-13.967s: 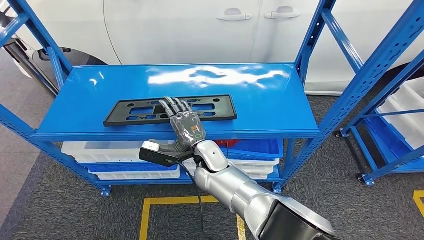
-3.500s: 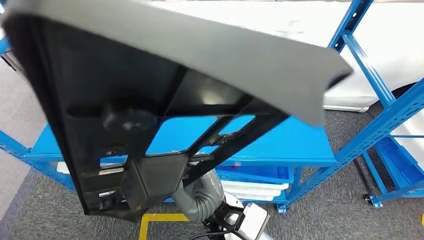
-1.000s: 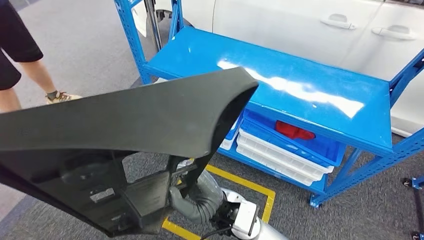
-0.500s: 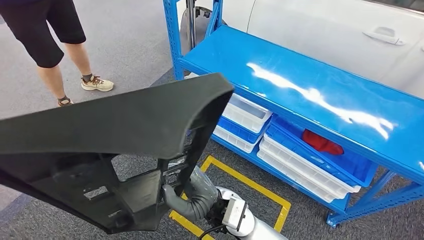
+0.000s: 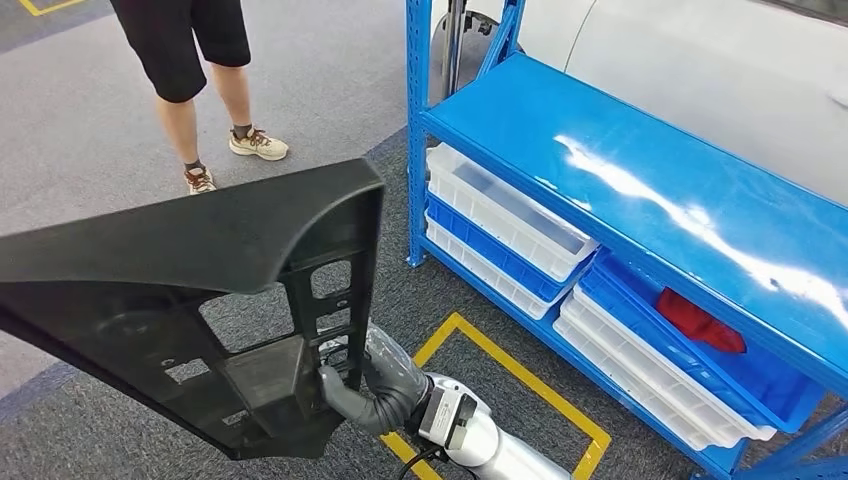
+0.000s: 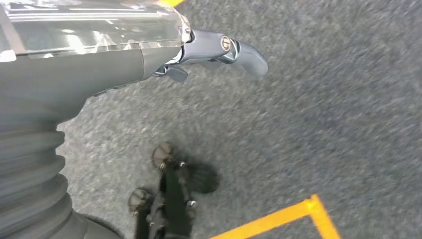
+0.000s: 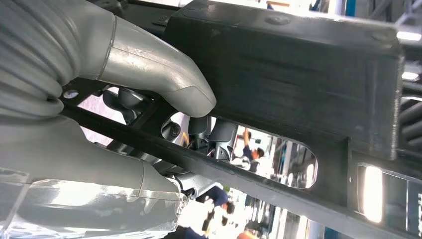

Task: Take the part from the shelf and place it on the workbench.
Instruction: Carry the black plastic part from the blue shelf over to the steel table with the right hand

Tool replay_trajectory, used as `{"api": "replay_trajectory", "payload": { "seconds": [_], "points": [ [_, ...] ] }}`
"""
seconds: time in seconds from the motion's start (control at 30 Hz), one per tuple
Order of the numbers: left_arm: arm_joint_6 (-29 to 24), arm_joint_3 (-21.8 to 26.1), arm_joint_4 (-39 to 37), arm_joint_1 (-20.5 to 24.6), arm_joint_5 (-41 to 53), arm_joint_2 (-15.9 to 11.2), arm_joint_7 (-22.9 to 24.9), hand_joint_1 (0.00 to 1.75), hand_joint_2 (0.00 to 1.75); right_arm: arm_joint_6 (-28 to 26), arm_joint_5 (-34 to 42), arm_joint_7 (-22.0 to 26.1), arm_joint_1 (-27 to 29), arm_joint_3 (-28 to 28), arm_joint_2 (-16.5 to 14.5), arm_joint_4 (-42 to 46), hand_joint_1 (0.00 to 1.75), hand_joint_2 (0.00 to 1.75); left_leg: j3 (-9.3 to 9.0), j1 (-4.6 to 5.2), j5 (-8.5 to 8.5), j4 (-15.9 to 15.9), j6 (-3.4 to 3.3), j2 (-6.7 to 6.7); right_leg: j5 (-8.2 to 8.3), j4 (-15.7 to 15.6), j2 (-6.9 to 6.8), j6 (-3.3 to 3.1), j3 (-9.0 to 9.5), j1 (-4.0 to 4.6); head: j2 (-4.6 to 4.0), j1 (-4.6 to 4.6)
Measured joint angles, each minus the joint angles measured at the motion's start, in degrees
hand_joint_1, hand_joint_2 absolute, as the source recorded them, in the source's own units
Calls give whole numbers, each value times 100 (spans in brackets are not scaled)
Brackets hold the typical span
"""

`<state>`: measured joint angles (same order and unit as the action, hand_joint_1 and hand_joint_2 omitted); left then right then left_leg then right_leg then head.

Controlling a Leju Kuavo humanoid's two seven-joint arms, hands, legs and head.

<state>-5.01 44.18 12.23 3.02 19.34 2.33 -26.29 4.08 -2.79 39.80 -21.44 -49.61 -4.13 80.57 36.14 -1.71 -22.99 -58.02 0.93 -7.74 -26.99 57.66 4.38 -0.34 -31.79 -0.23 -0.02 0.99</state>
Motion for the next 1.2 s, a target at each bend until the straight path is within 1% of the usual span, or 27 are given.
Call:
{"api": "replay_trajectory", "payload": {
  "seconds": [0.03,0.07,0.13,0.2,0.23,0.27,0.33,0.4,0.43,0.5,0.53,0.6,0.67,0.7,0.73,0.77,0.8,0.83,0.87,0.93,0.97,1.0,1.03,1.1,1.13,1.17,1.2],
  "points": [
    [-11,1,-1,-17,-2,7,2,0,175,-3,-17,1,-19,-16,-22,-16,175,175,19,12,-15,-19,24,81,27,-50,-73,-27,23,-11,0,0],
    [-28,2,-1,-22,-2,13,7,0,175,-10,-34,3,-42,-35,-43,-28,175,175,75,30,-94,-132,39,227,54,-102,-157,-55,47,-20,0,0],
    [-69,3,-2,1,-1,18,24,0,175,-56,-69,7,-76,-72,-67,-44,175,175,349,55,-437,-728,60,573,71,-153,-346,-98,77,-1,0,-1],
    [-94,7,-2,17,4,18,41,0,175,-134,-127,9,-85,-115,-68,-49,175,175,662,45,-743,-1439,94,687,57,-144,-543,-121,76,33,0,-1],
    [-100,9,-2,8,7,18,49,0,175,-170,-157,9,-84,-139,-68,-49,175,175,704,41,-759,-1571,106,708,47,-138,-629,-126,76,44,0,-1],
    [-106,11,-2,-4,11,18,56,0,175,-192,-181,9,-84,-161,-68,-47,175,175,626,39,-673,-1473,113,730,36,-128,-706,-124,76,50,0,0],
    [-117,20,-1,-18,16,17,62,0,175,-226,-217,9,-87,-191,-68,-21,175,175,187,47,-364,-720,99,873,-4,-91,-844,-102,81,58,0,0],
    [-121,31,-1,-11,23,16,54,0,175,-254,-248,9,-97,-218,-68,32,175,175,-156,85,-198,-109,25,1017,-46,-48,-940,-55,79,84,0,0],
    [-114,35,-1,-13,32,15,44,0,175,-267,-261,6,-103,-236,-69,60,175,175,-200,106,-203,-17,-18,1045,-58,-37,-973,-29,79,96,0,0],
    [-84,40,-2,-32,54,15,16,0,175,-292,-280,-22,-115,-271,-71,107,175,175,-192,114,-185,-9,-87,949,-70,-35,-1034,20,83,104,0,0],
    [-59,41,-2,-42,65,16,-2,0,175,-303,-288,-43,-123,-285,-72,128,175,175,-195,104,-172,10,-115,904,-104,-8,-1005,48,81,93,0,-1],
    [-9,40,-2,-38,80,19,-32,0,175,-317,-306,-76,-138,-302,-73,169,175,175,-204,77,-138,50,-171,807,-338,329,-781,96,-52,63,0,-1],
    [20,40,-2,-14,92,20,-54,0,175,-326,-326,-95,-139,-310,-63,191,175,175,-191,75,-126,52,-198,698,-720,1096,-531,120,-400,30,0,-1],
    [21,40,-2,-5,97,20,-61,0,175,-333,-334,-110,-136,-316,-57,193,175,175,-186,76,-124,49,-202,629,-848,1460,-486,127,-581,20,0,-1],
    [21,40,-2,-1,99,21,-62,0,175,-339,-342,-129,-134,-325,-52,193,175,175,-182,77,-124,43,-203,556,-870,1662,-468,132,-692,10,0,-1],
    [17,40,-2,-2,99,22,-54,0,175,-345,-354,-152,-135,-337,-51,194,175,175,-182,77,-123,35,-200,480,-776,1636,-457,131,-697,0,0,-1],
    [10,41,-2,-2,98,28,-39,0,175,-351,-368,-173,-137,-350,-52,198,175,175,-184,76,-124,25,-193,400,-582,1379,-429,126,-590,-14,0,-1],
    [1,42,-2,-2,93,39,-19,0,175,-357,-387,-193,-143,-365,-52,204,175,175,-183,71,-125,12,-180,321,-347,963,-326,118,-410,-33,0,-1],
    [-10,43,-2,3,84,52,3,0,175,-362,-406,-211,-150,-383,-54,210,175,175,-166,73,-126,-11,-157,247,-176,565,-155,114,-240,-57,0,-1],
    [-33,48,-2,14,62,74,40,0,175,-374,-435,-238,-165,-425,-54,220,175,175,-106,59,-111,-33,-88,108,-29,110,101,109,-60,-75,0,-1],
    [-42,55,-2,11,52,81,60,0,175,-378,-442,-249,-175,-449,-56,223,175,175,-80,47,-94,-28,-42,41,-41,79,123,101,-55,-64,0,-1],
    [-49,66,-2,-1,44,86,83,0,175,-381,-445,-259,-188,-474,-61,227,175,175,-63,29,-73,-6,3,-31,-30,62,55,78,-51,-56,0,-1],
    [-55,84,-3,-18,35,93,108,0,175,-383,-446,-269,-211,-503,-72,231,175,175,-52,20,-73,-9,36,-15,-13,31,-22,41,-35,-55,0,-1],
    [-61,121,-4,-32,20,104,156,0,175,-390,-444,-281,-261,-562,-100,244,175,175,76,38,-239,-265,69,263,22,-40,-196,-33,0,-61,0,2],
    [-65,135,-4,-24,17,109,171,0,175,-398,-442,-284,-277,-588,-110,248,175,175,216,48,-413,-574,74,464,27,-57,-295,-60,10,-48,0,2],
    [-67,143,-4,-13,23,111,183,0,175,-409,-438,-285,-283,-608,-112,251,175,175,400,56,-610,-965,85,601,23,-61,-390,-79,10,-29,0,3],
    [-70,149,-4,-5,33,112,188,0,175,-425,-434,-285,-285,-626,-108,252,175,175,572,54,-767,-1344,96,663,17,-60,-491,-91,9,-10,0,2]
  ]
}}
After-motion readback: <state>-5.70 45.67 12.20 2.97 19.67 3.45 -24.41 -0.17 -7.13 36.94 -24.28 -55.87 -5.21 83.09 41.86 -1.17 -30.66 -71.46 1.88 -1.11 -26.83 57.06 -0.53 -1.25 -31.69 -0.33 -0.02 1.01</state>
